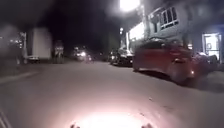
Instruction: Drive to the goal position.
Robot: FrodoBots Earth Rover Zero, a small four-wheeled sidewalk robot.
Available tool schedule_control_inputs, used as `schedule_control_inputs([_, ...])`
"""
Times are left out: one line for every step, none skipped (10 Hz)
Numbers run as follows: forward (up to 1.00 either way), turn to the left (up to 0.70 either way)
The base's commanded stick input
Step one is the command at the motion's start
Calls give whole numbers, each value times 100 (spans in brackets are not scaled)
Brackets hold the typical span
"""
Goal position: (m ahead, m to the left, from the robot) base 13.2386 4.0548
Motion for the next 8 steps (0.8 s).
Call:
schedule_control_inputs([85,0])
schedule_control_inputs([85,0])
schedule_control_inputs([85,0])
schedule_control_inputs([85,0])
schedule_control_inputs([85,0])
schedule_control_inputs([85,0])
schedule_control_inputs([85,0])
schedule_control_inputs([85,0])
